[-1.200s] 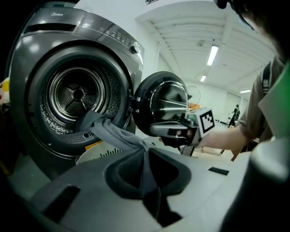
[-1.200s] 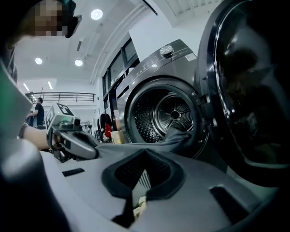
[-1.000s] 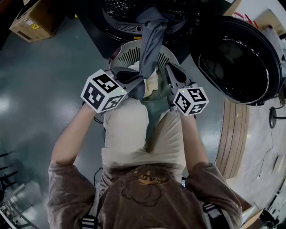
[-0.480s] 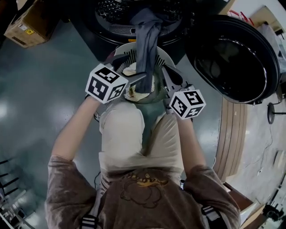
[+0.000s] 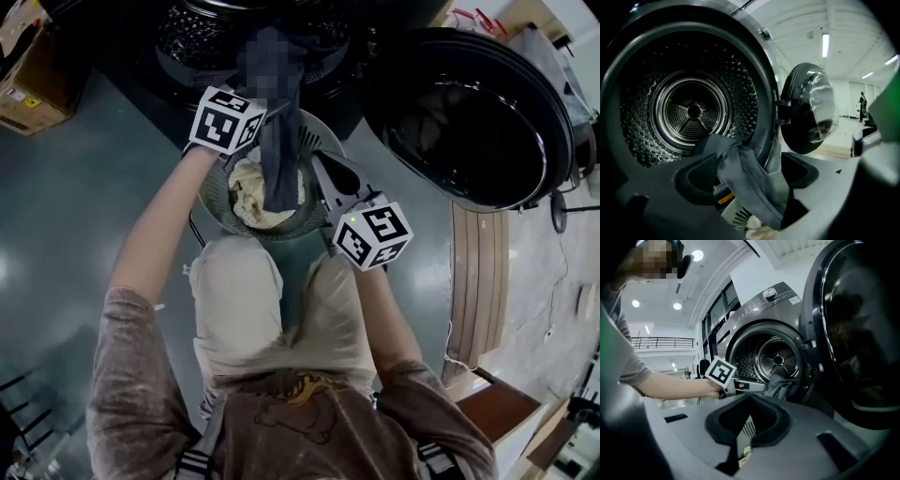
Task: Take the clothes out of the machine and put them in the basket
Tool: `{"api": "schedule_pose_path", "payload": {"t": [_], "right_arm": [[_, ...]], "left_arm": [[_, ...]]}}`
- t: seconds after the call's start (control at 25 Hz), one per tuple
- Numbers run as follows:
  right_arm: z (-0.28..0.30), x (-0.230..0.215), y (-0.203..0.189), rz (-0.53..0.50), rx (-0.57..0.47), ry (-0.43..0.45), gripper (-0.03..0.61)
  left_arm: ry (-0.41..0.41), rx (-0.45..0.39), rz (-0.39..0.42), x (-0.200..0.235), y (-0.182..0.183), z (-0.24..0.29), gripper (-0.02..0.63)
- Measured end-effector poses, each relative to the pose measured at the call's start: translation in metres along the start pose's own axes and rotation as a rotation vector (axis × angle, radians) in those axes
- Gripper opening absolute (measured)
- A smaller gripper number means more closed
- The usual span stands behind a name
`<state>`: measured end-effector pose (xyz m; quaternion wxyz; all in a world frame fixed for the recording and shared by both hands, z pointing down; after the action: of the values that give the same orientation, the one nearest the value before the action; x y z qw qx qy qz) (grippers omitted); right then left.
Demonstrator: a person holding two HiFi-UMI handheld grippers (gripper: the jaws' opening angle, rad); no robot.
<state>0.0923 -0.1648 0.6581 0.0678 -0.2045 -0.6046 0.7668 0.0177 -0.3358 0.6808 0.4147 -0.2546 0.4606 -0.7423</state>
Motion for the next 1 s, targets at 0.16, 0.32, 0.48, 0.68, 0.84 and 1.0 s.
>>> {"api": "schedule_pose_path", "payload": {"t": [0.16, 0.32, 0.48, 0.68, 0.84, 1.0], "right_arm": [[0.001, -0.004, -0.001, -0.004, 0.013, -0.02, -0.003], [-0.003, -0.01, 0.001, -0.006, 0.018, -0.044, -0.003], [-0.004, -0.019, -0.002, -0.01, 0.032, -0.077, -0.003], [-0.003, -0.025, -0.004, -0.002, 0.037, -0.105, -0.003], [0.003, -0.024, -0.004, -0.005, 0.037, -0.103, -0.003], [0.005, -0.021, -0.008, -0.015, 0.046, -0.102, -0.003]], "left_arm": [[0.042, -0.003, -0.013, 0.039, 0.009, 0.034, 0.435], [0.07, 0.028, -0.069, 0.076, 0.01, 0.066, 0.453], [0.07, 0.154, -0.071, 0.096, -0.008, 0.097, 0.468], [-0.02, 0.218, -0.136, 0.1, -0.021, 0.115, 0.471], [-0.072, 0.224, -0.126, 0.093, -0.017, 0.111, 0.328], [-0.078, 0.202, -0.133, 0.081, -0.014, 0.108, 0.11]]}}
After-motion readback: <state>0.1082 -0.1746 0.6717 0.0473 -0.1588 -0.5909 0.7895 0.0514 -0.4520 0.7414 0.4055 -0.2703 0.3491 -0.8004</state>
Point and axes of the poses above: the fingertips, and each gripper's own axes: z forward along the fingers, x to its left, y out of its top, the point moved 2 cm from there along -z, backward along the fingers, and after that the axes turned 9 degrees about -y, right-handed, at the moved point
